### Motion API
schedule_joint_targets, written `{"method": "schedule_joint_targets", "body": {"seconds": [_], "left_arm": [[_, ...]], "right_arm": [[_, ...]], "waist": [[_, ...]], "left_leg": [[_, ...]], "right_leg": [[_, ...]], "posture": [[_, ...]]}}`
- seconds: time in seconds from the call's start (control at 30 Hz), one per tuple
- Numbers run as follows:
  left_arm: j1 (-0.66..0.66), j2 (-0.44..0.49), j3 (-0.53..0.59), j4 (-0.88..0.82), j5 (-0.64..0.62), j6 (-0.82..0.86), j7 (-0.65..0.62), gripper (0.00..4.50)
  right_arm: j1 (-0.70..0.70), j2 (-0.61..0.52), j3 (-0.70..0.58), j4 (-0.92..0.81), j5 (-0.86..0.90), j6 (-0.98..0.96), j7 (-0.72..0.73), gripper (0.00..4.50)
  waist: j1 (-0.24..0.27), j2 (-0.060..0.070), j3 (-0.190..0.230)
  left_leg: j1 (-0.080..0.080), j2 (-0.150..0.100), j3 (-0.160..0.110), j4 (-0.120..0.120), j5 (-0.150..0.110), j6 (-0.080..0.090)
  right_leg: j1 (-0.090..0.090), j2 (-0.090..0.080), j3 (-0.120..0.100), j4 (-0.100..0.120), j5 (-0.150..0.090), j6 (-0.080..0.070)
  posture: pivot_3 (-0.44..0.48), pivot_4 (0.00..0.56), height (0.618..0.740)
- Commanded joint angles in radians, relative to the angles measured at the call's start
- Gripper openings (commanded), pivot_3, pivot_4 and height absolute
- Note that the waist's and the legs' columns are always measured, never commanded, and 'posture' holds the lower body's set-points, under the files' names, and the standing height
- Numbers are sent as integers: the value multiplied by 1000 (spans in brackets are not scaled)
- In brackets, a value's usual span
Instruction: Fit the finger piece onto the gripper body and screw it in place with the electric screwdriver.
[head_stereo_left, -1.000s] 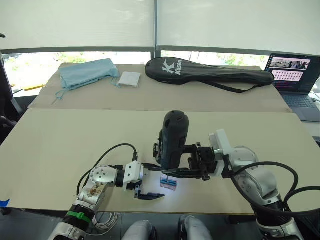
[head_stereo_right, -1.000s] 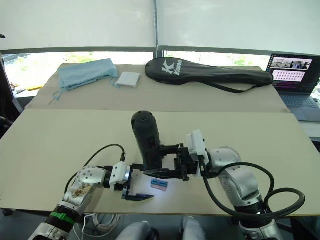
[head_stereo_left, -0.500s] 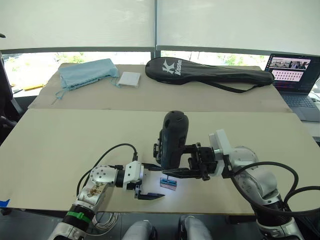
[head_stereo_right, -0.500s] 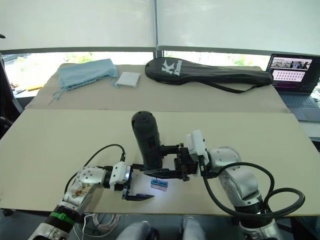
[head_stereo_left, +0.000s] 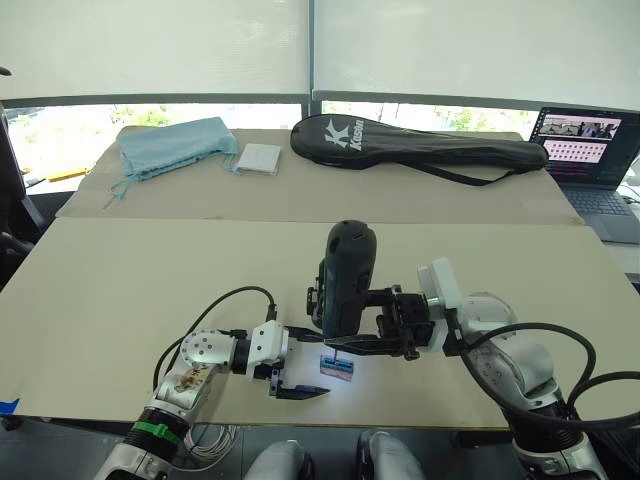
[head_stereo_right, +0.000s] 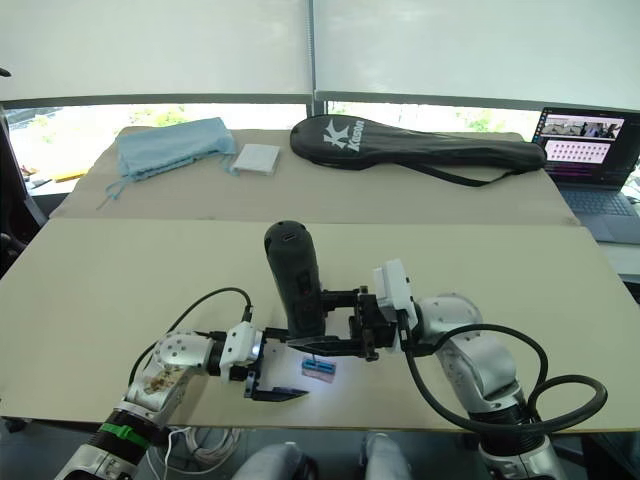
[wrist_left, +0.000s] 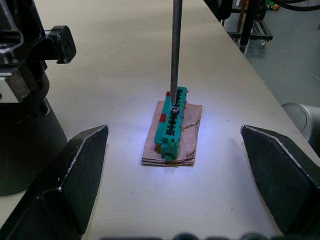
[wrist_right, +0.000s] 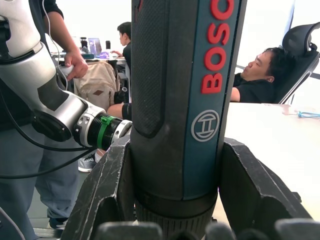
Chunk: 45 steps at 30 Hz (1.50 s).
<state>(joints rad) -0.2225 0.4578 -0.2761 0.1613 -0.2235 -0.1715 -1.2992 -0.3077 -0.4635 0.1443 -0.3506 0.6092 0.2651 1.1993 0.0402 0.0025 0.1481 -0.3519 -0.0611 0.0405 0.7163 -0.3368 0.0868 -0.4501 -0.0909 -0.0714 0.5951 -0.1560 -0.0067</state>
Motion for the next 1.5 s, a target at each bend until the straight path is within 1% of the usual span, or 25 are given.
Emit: {"method": "schedule_joint_targets", "body": {"seconds": [0.03, 0.6, 1.5], "left_arm": [[29, -4, -54, 34, 46, 30, 12, 4456], [26, -8, -60, 25, 46, 39, 18, 4456], [28, -2, -55, -42, 44, 102, 30, 4456]], "right_arm": [[-7, -3, -23, -24, 13, -36, 10, 1924], [-5, -5, -18, -20, 9, -31, 18, 1924], [-9, 5, -7, -27, -3, -20, 10, 1924]], "waist": [[0, 0, 0], [0, 0, 0], [0, 0, 0]], "left_leg": [[0, 0, 0, 0, 0, 0], [0, 0, 0, 0, 0, 0], [0, 0, 0, 0, 0, 0]], "right_leg": [[0, 0, 0, 0, 0, 0], [0, 0, 0, 0, 0, 0], [0, 0, 0, 0, 0, 0]], "posture": [[0, 150, 740], [0, 150, 740], [0, 150, 740]]}}
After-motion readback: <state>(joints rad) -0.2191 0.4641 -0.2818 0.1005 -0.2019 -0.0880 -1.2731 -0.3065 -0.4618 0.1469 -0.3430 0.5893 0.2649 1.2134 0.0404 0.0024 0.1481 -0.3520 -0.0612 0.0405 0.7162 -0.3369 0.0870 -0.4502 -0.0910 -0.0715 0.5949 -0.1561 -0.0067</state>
